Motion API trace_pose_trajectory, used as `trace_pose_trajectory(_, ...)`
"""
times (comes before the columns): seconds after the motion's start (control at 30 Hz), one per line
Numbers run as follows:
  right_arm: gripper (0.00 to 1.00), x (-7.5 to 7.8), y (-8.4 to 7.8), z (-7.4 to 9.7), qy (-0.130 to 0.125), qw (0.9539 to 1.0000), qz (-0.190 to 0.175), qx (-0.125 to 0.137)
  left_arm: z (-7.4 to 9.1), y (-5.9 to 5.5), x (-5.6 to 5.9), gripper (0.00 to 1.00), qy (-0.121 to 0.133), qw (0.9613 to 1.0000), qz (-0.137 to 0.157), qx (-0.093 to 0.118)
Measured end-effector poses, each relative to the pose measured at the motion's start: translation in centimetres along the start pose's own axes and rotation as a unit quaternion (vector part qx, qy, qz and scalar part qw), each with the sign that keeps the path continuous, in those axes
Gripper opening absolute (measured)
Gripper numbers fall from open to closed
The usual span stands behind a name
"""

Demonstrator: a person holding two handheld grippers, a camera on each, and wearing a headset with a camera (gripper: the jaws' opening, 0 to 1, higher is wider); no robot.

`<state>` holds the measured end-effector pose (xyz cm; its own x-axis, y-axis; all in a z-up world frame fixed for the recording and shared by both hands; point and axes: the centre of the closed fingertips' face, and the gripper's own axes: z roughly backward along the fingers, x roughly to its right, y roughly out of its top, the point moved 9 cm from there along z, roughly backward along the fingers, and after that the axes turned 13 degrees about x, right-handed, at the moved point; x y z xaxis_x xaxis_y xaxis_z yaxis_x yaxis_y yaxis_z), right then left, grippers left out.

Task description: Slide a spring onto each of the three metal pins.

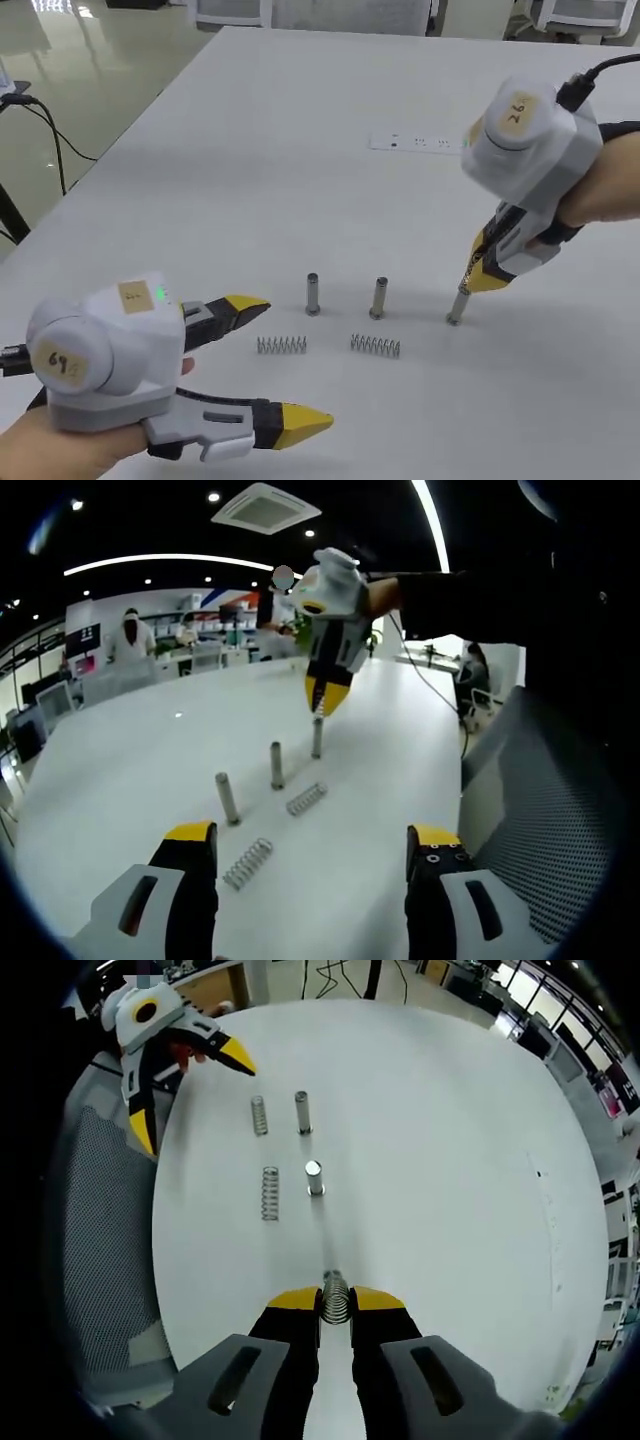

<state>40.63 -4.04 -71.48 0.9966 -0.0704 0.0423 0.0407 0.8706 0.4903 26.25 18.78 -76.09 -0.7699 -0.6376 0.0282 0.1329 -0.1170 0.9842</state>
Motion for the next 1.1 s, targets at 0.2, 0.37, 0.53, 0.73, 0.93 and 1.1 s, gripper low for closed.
trace_pose_trajectory(0.2,0.08,0.0,-0.2,-0.9,0.002,1.0,0.0,-0.008,0.0,0.0,0.0,0.73,-0.001,1.0,0.001,-0.001)
trace_pose_trajectory(0.37,0.08,0.0,-0.4,-1.6,0.005,0.9999,-0.002,-0.013,0.0,0.1,0.0,0.73,-0.001,1.0,0.0,-0.001)
trace_pose_trajectory(0.53,0.08,0.0,-0.7,-2.4,0.007,0.9998,-0.006,-0.018,0.0,0.1,0.0,0.72,-0.001,1.0,0.001,-0.002)
trace_pose_trajectory(0.73,0.08,0.0,-1.0,-3.1,0.008,0.9996,-0.007,-0.025,0.0,0.1,-0.1,0.72,-0.001,1.0,0.001,-0.002)
trace_pose_trajectory(0.93,0.08,0.1,-1.4,-3.7,0.008,0.9995,-0.011,-0.029,0.0,0.1,-0.1,0.72,-0.002,1.0,0.002,-0.003)
trace_pose_trajectory(1.1,0.08,0.1,-1.7,-4.1,0.009,0.9994,-0.015,-0.031,0.0,0.1,-0.1,0.72,-0.002,1.0,0.002,-0.003)
